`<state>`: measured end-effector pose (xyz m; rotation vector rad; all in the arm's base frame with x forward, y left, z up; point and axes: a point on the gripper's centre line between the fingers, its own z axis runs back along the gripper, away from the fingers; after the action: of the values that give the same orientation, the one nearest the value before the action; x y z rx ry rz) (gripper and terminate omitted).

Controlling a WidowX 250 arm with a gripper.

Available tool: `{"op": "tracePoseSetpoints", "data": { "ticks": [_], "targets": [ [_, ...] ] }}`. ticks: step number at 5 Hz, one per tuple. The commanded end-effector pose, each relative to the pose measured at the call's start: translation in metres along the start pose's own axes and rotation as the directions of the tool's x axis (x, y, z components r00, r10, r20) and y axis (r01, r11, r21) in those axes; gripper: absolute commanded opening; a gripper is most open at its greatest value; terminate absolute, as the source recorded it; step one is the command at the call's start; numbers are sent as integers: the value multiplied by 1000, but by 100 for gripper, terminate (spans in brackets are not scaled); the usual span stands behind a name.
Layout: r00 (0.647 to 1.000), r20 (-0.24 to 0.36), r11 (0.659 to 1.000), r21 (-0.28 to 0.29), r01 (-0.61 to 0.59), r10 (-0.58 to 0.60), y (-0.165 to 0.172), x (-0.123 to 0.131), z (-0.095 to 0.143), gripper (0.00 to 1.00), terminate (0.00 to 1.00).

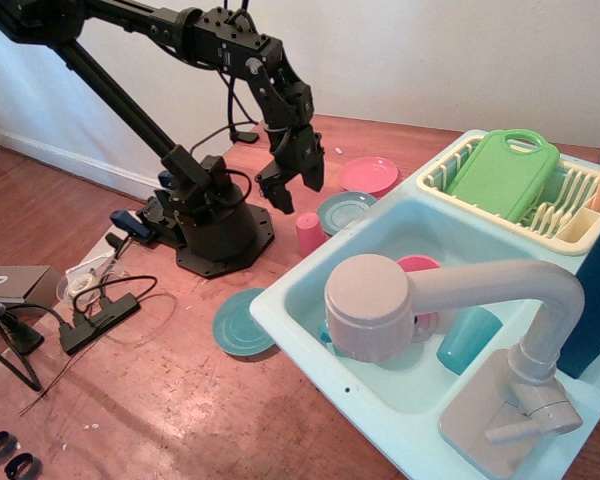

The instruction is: Put cup from anywhere into sink

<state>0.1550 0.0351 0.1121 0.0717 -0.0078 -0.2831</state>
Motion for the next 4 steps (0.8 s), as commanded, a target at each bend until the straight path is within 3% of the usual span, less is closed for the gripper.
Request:
{"op": "tracePoseSetpoints", "data": {
  "ticks": [1,3,4],
  "targets": [
    [1000,0,1000,0,0,0,0,0,0,100,0],
    [1000,28,1000,-25,-9,10,-4,18,-52,100,0],
    [1000,23,999,-39,8,-8,1,25,-62,100,0]
  ]
}}
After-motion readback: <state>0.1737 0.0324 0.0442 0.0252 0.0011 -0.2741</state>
